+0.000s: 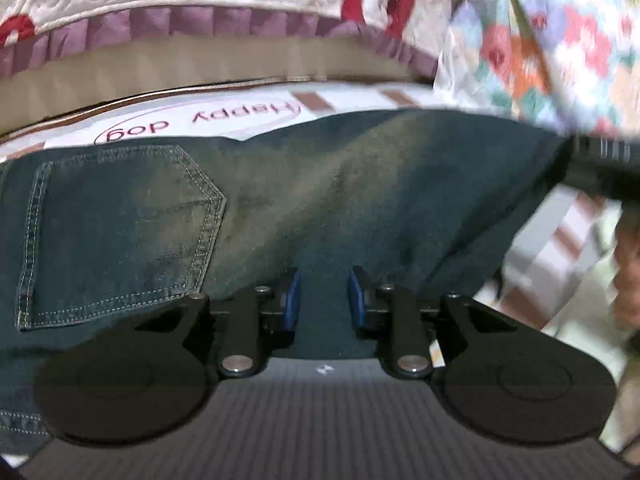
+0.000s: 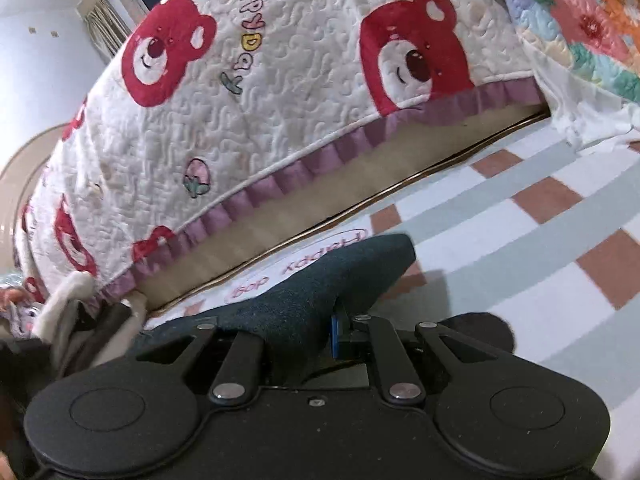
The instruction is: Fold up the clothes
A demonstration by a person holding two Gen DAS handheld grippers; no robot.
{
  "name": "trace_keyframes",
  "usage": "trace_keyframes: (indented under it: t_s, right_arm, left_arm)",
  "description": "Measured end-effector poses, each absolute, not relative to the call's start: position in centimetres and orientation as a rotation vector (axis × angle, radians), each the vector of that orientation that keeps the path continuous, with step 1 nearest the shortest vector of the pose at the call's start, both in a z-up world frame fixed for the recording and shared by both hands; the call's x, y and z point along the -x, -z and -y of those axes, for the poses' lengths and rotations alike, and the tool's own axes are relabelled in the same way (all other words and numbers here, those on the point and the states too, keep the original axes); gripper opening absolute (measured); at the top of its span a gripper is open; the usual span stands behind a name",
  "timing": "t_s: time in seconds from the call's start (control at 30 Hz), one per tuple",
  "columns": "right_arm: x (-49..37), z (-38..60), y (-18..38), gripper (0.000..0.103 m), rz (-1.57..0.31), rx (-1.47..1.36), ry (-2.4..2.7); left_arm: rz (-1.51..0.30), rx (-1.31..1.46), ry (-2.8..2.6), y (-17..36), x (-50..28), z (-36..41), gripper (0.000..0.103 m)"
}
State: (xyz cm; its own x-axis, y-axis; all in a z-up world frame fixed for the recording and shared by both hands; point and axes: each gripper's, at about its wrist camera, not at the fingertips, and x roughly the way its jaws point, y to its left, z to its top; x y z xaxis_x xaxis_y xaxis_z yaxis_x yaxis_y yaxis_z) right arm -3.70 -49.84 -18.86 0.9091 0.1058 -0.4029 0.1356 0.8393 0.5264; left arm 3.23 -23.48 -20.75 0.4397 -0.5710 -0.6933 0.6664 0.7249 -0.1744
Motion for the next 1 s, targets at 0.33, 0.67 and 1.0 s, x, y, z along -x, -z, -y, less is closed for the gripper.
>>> trace_keyframes:
  t_s: [0.33,0.67,1.0]
  right_arm:
    - [4.2,50.0,18.9,0.016,-0.404,-0.622,0.003]
    - [4.8,47.7,16.2,0.016,-0.327,-0.475,-0.089]
    - [5.1,48.0,15.8,0.016,-0.28,-0.49,-0.136]
  left_arm:
    - [-0.834,-0.083,0.785,17.1,-7.8,23.6,0.032]
    - [-0.933,-0.145,0.608,19.6,-12.7,24.7,0.047]
    - [-0.896,-0.188,0.446,18.7,-8.3,19.8,0.054]
